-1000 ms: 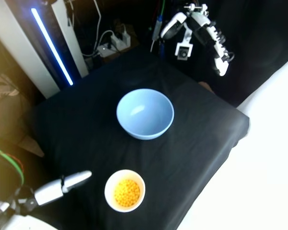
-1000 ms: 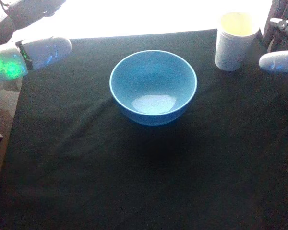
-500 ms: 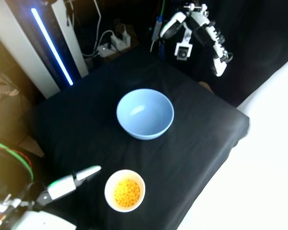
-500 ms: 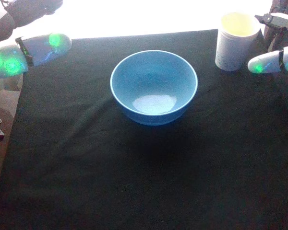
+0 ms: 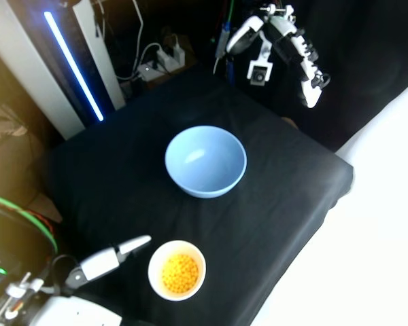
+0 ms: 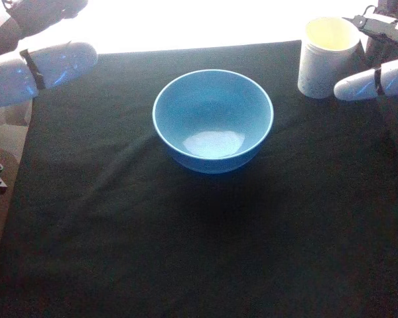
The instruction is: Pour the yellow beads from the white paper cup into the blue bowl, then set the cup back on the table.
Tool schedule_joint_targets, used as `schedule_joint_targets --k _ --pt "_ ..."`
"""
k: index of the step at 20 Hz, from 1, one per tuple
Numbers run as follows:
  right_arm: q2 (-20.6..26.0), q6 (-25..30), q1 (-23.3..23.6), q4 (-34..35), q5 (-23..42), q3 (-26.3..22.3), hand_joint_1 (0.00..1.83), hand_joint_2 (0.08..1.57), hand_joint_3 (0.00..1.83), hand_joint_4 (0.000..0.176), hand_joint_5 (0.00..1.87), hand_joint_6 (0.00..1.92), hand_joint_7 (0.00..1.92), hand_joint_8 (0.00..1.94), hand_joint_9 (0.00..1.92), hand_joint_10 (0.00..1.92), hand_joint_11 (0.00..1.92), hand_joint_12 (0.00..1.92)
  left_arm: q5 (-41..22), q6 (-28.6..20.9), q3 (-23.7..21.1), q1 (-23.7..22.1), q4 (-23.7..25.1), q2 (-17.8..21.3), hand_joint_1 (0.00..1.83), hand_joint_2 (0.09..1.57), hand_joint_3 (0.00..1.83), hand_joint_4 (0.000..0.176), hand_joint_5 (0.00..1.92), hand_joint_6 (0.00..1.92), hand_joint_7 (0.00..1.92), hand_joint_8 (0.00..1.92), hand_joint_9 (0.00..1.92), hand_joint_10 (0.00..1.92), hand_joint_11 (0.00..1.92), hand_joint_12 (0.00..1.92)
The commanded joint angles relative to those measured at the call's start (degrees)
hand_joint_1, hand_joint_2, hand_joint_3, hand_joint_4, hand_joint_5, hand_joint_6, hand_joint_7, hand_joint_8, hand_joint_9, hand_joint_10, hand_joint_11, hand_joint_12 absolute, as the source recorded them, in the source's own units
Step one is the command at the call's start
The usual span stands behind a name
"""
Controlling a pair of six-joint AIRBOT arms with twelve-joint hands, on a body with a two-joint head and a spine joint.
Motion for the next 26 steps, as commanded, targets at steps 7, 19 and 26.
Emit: schedule_joint_targets --k 7,19,26 --pt "-1.28 0.58 1.93 1.7 4.91 1.28 0.65 0.66 0.01 0.045 0.1 0.0 0.08 0.01 0.0 0.0 0.0 0.0 -7.44 -1.0 0.12 -0.71 -1.17 0.13 0.24 0.98 0.0 0.078 0.08 0.0 0.23 0.0 0.27 0.0 0.0 0.63" --pt "-2.87 0.58 3.09 0.37 4.92 2.15 0.67 0.62 0.0 0.005 0.14 0.0 0.08 0.0 0.03 0.0 0.0 0.18 -7.43 -1.01 0.01 -0.7 -1.08 0.05 0.26 0.92 0.0 0.071 0.02 0.0 0.19 0.0 0.25 0.0 0.0 0.61" --pt "-3.31 0.58 3.91 -0.34 4.97 2.32 0.69 0.61 0.0 0.094 0.28 0.02 0.07 0.0 0.0 0.0 0.0 0.05 -7.46 -1.01 0.03 -0.69 -0.95 0.05 0.24 0.93 0.0 0.074 0.02 0.0 0.19 0.0 0.25 0.0 0.0 0.65"
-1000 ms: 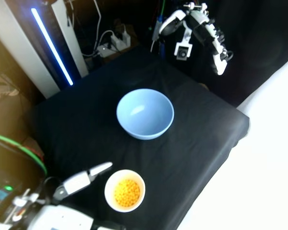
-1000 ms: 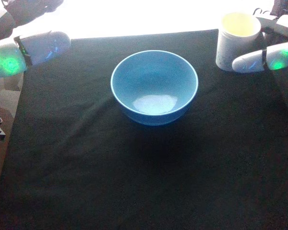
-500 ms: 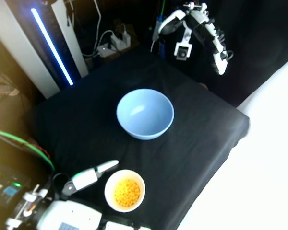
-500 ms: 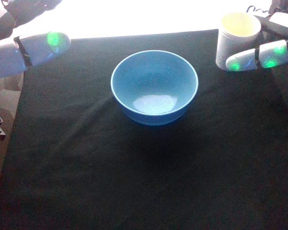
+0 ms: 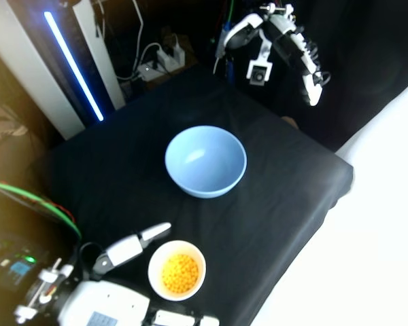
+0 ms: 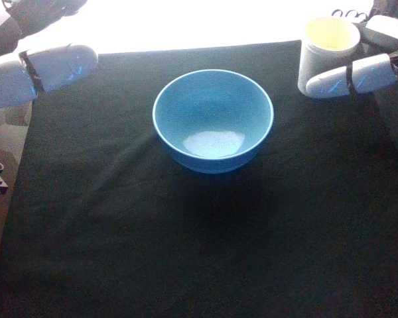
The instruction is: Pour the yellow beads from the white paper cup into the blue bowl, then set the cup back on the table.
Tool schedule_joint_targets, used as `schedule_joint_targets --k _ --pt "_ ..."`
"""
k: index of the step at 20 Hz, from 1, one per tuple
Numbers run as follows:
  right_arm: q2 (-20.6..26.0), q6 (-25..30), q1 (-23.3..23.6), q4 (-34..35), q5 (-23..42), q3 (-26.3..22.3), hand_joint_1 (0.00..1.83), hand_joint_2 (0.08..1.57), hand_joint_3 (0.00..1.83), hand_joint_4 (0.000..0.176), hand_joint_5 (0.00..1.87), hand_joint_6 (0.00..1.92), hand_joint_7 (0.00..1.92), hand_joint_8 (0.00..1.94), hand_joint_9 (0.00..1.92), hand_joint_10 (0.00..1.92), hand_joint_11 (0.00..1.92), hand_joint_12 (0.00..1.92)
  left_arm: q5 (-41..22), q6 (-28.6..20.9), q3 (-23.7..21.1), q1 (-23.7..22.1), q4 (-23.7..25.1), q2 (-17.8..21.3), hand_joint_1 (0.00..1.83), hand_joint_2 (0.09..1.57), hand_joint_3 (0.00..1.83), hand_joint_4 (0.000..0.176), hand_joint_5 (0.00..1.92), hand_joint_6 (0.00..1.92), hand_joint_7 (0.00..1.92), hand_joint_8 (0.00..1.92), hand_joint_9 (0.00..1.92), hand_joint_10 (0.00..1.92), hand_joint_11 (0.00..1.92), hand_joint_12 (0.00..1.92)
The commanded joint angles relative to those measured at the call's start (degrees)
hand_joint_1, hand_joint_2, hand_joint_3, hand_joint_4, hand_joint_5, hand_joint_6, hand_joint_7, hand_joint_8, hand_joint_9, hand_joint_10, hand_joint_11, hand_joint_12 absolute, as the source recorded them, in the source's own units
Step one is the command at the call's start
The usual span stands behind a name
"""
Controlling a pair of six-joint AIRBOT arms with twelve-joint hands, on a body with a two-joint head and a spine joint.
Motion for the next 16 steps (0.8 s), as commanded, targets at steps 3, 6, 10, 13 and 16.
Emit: schedule_joint_targets --k 3,6,10,13,16 --pt "0.19 0.6 0.97 1.69 5.41 0.87 0.69 0.65 0.0 0.114 0.41 0.01 0.1 0.0 0.0 0.0 0.0 0.0 -7.14 -0.55 0.04 -0.62 -1.28 0.01 0.24 0.95 0.0 0.081 0.01 0.0 0.21 0.0 0.26 0.0 0.0 0.65" --pt "0.08 0.6 0.98 1.63 5.4 0.97 0.73 0.71 0.01 0.116 0.48 0.01 0.13 0.0 0.01 0.0 0.0 0.0 -7.21 -0.58 0.02 -0.64 -1.09 -0.01 0.22 0.97 0.01 0.074 0.01 0.0 0.21 0.0 0.28 0.0 0.0 0.63" --pt "0.07 0.6 0.98 1.63 5.4 1.01 0.76 0.78 0.01 0.108 0.55 0.01 0.12 0.0 0.0 0.0 0.0 0.0 -7.19 -0.6 0.01 -0.64 -1.09 -0.01 0.24 0.95 0.0 0.081 0.01 0.0 0.19 0.0 0.26 0.0 0.0 0.66" --pt "0.08 0.6 0.98 1.63 5.41 1.0 0.76 0.8 0.01 0.093 0.59 0.01 0.16 0.01 0.0 0.0 0.0 0.0 -7.13 -0.6 -0.01 -0.62 -1.09 -0.03 0.25 0.95 0.0 0.081 0.0 0.0 0.18 0.0 0.25 0.0 0.0 0.65" --pt "0.08 0.6 0.98 1.61 5.42 1.01 0.76 0.84 0.02 0.084 0.64 0.01 0.22 0.01 0.02 0.01 0.0 0.0 -7.13 -0.6 -0.02 -0.62 -1.09 -0.11 0.24 0.95 0.0 0.071 0.01 0.0 0.19 0.0 0.25 0.01 0.0 0.67"
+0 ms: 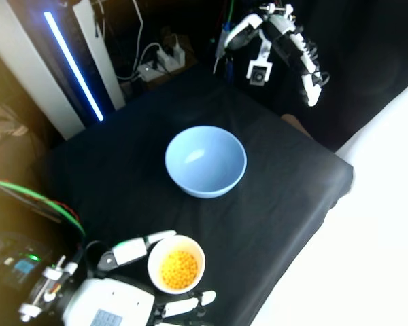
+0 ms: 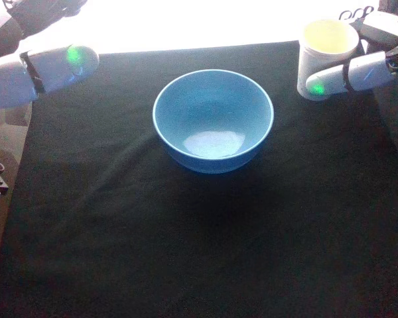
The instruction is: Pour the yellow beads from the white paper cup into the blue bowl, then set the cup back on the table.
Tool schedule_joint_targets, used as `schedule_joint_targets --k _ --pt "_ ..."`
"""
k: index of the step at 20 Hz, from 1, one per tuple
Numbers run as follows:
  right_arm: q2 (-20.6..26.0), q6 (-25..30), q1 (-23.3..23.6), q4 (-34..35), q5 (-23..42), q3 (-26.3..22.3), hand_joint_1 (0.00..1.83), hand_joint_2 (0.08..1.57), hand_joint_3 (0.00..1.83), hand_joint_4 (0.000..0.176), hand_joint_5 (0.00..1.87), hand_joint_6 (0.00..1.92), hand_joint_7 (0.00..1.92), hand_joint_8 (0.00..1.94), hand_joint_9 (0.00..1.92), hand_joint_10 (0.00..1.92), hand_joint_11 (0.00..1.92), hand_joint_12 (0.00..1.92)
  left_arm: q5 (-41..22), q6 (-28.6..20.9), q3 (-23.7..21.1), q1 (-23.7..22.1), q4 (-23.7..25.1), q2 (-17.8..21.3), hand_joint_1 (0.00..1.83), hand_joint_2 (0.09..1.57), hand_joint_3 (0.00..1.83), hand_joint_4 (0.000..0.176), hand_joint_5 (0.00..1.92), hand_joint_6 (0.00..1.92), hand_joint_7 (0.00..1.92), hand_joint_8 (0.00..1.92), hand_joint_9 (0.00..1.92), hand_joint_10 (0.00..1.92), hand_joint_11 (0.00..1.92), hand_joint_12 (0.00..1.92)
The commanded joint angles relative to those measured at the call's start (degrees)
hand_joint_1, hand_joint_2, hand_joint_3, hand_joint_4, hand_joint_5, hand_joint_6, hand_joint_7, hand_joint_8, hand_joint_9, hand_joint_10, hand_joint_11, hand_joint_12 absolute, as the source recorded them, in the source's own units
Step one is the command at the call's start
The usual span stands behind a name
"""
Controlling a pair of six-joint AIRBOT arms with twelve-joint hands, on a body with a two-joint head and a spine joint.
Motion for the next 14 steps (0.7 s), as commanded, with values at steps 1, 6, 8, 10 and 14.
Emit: schedule_joint_targets --k 1,6,8,10,14 --pt "0.34 0.6 0.79 2.05 5.29 0.64 0.77 0.91 0.01 0.088 0.64 0.01 0.23 0.0 0.03 0.0 0.0 0.0 -7.14 -0.51 -0.03 -0.62 -1.38 -0.05 0.19 0.99 0.01 0.08 0.01 0.0 0.2 0.0 0.25 0.0 0.0 0.62" --pt "0.37 0.6 0.79 2.05 5.31 0.71 0.74 0.97 0.0 0.126 0.82 0.0 0.4 0.0 0.18 0.01 0.0 0.5 -7.17 -0.55 -0.07 -0.62 -1.38 -0.08 0.22 0.97 0.0 0.078 0.0 0.0 0.21 0.0 0.26 0.0 0.0 0.63" --pt "0.41 0.6 0.79 2.05 5.34 0.71 0.7 1.01 0.0 0.032 0.83 0.0 0.44 0.0 0.24 0.01 0.0 0.88 -7.2 -0.57 -0.08 -0.61 -1.39 -0.09 0.21 0.97 0.0 0.065 0.0 0.0 0.2 0.0 0.26 0.0 0.0 0.62" --pt "0.47 0.6 0.79 2.05 5.38 0.76 0.67 1.07 0.0 0.0 0.79 0.0 0.41 0.0 0.21 0.01 0.0 0.79 -7.21 -0.57 -0.1 -0.61 -1.39 -0.13 0.23 0.96 0.0 0.071 0.0 0.0 0.2 0.0 0.26 0.0 0.0 0.63" --pt "0.62 0.6 0.79 2.02 5.77 0.73 0.61 1.17 0.0 0.051 0.87 0.0 0.36 0.0 0.13 0.0 0.0 0.15 -7.22 -0.56 -0.1 -0.58 -1.41 -0.18 0.22 0.95 0.0 0.078 0.0 0.0 0.19 0.0 0.24 0.0 0.0 0.54"
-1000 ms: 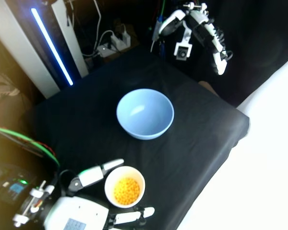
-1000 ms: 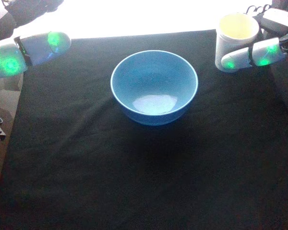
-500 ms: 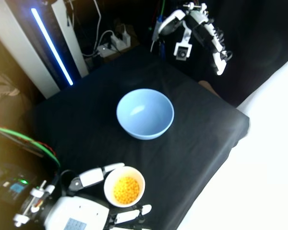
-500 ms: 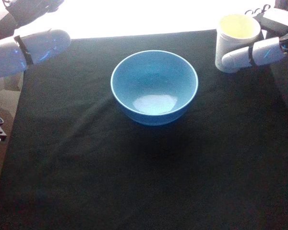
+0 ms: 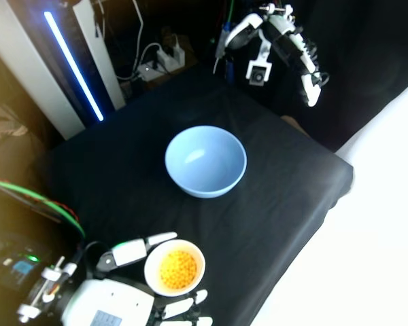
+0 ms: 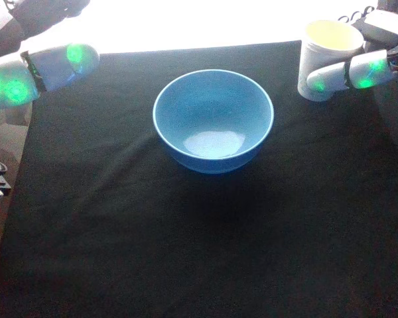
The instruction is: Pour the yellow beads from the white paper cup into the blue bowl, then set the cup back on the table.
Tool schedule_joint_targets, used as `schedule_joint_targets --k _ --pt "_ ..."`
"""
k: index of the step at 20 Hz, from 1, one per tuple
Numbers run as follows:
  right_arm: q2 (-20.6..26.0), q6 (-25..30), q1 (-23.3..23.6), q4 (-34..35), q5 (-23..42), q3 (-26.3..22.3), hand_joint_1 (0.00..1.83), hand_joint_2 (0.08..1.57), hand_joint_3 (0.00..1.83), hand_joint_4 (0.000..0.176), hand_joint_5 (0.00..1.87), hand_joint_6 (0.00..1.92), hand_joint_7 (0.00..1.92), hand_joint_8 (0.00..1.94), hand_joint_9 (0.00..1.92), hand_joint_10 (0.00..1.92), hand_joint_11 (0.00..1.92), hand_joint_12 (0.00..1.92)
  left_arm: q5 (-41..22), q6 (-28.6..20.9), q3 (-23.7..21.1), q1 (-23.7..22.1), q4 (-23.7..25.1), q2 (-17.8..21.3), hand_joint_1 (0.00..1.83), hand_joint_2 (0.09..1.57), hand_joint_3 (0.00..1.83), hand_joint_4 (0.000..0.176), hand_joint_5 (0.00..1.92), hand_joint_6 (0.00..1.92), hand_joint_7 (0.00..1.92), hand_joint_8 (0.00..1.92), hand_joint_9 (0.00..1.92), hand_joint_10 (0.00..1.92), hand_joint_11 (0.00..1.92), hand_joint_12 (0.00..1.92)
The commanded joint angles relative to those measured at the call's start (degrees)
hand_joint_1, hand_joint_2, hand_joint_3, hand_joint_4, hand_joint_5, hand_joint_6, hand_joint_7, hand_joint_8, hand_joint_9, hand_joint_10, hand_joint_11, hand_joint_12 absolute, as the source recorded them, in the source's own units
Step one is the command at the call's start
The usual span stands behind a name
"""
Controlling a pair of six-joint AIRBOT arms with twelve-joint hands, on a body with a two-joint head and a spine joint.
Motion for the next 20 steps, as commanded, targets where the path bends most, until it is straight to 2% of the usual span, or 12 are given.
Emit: schedule_joint_targets --k 1,3,5,6,7,8,9,11,13,16,19,20 --pt "0.56 0.6 0.76 2.03 5.49 0.48 0.61 1.17 0.0 0.051 0.87 0.0 0.36 0.0 0.13 0.0 0.0 0.15 -7.09 -0.52 -0.05 -0.56 -1.34 0.19 0.22 0.95 0.0 0.078 0.0 0.0 0.19 0.0 0.24 0.0 0.0 0.54" --pt "0.56 0.6 0.76 1.8 5.68 0.47 0.61 1.2 0.0 0.051 0.85 0.0 0.38 0.0 0.2 0.0 0.0 0.3 -7.11 -0.52 -0.05 -0.54 -1.36 0.15 0.21 0.95 0.0 0.071 0.01 0.0 0.2 0.0 0.25 0.0 0.0 0.55" --pt "0.56 0.6 0.76 1.72 5.79 0.43 0.56 1.21 0.0 0.09 0.84 0.0 0.42 0.0 0.24 0.0 0.0 0.4 -7.11 -0.52 -0.05 -0.54 -1.36 0.13 0.22 0.94 0.0 0.076 0.0 0.0 0.2 0.0 0.25 0.0 0.0 0.52" --pt "0.56 0.6 0.76 1.65 5.8 0.4 0.61 1.22 0.0 0.07 0.86 0.01 0.47 0.01 0.26 0.01 0.0 0.42 -7.11 -0.52 -0.05 -0.54 -1.36 0.12 0.22 0.94 0.0 0.081 0.0 0.0 0.2 0.0 0.24 0.0 0.0 0.49" --pt "0.56 0.6 0.76 1.56 5.86 0.35 0.62 1.2 0.0 0.047 0.91 0.01 0.66 0.0 0.51 0.0 0.03 0.9 -7.11 -0.52 -0.05 -0.54 -1.36 0.11 0.22 0.94 0.0 0.077 0.0 0.0 0.19 0.0 0.24 0.0 0.0 0.46" --pt "0.56 0.6 0.76 1.47 5.95 0.34 0.65 1.18 0.0 0.003 0.93 0.0 0.94 0.1 0.84 0.18 0.23 1.54 -7.1 -0.52 -0.05 -0.54 -1.36 0.1 0.21 0.96 0.0 0.074 0.0 0.0 0.2 0.0 0.25 0.0 0.0 0.49" --pt "0.56 0.6 0.76 1.44 6.05 0.33 0.63 1.18 0.0 0.0 0.9 0.0 0.96 0.21 0.61 1.03 0.34 1.82 -7.09 -0.52 -0.05 -0.54 -1.36 0.1 0.2 0.98 0.0 0.061 0.0 0.0 0.2 0.0 0.26 0.01 0.0 0.58" --pt "0.56 0.6 0.76 1.44 6.19 0.27 0.65 1.17 0.0 0.0 0.91 0.0 0.89 0.35 0.52 1.18 0.28 1.85 -7.08 -0.52 -0.04 -0.54 -1.36 0.06 0.2 0.98 0.0 0.066 0.0 0.0 0.2 0.0 0.26 0.0 0.0 0.59" --pt "0.56 0.6 0.76 1.33 6.32 0.11 0.59 1.16 0.0 0.0 0.89 0.0 0.9 0.26 0.61 1.0 0.34 1.74 -6.99 -0.51 -0.03 -0.54 -1.36 0.0 0.21 0.98 0.0 0.075 0.0 0.0 0.21 0.0 0.27 0.01 0.0 0.6" --pt "0.65 0.6 0.76 0.95 6.59 -0.05 0.6 1.15 0.0 0.0 0.94 0.01 1.09 0.12 0.93 0.73 0.6 1.54 -6.89 -0.5 0.07 -0.54 -1.36 -0.15 0.21 0.95 0.0 0.086 0.01 0.0 0.22 0.0 0.27 0.0 0.0 0.67" --pt "1.16 0.6 1.22 0.39 6.86 -0.33 0.63 1.16 0.0 0.0 1.01 0.01 1.17 0.09 1.0 0.77 0.69 1.53 -6.83 -0.5 0.14 -0.54 -1.36 -0.27 0.24 0.93 0.0 0.088 0.01 0.0 0.23 0.0 0.27 0.0 0.0 0.64" --pt "1.23 0.6 2.55 -1.05 6.85 -0.58 0.71 1.19 0.0 0.0 1.07 0.01 1.08 0.75 0.96 1.12 0.74 1.75 -6.85 -0.5 0.15 -0.54 -1.36 -0.28 0.23 0.94 0.0 0.087 0.01 0.0 0.22 0.0 0.27 0.0 0.0 0.66"
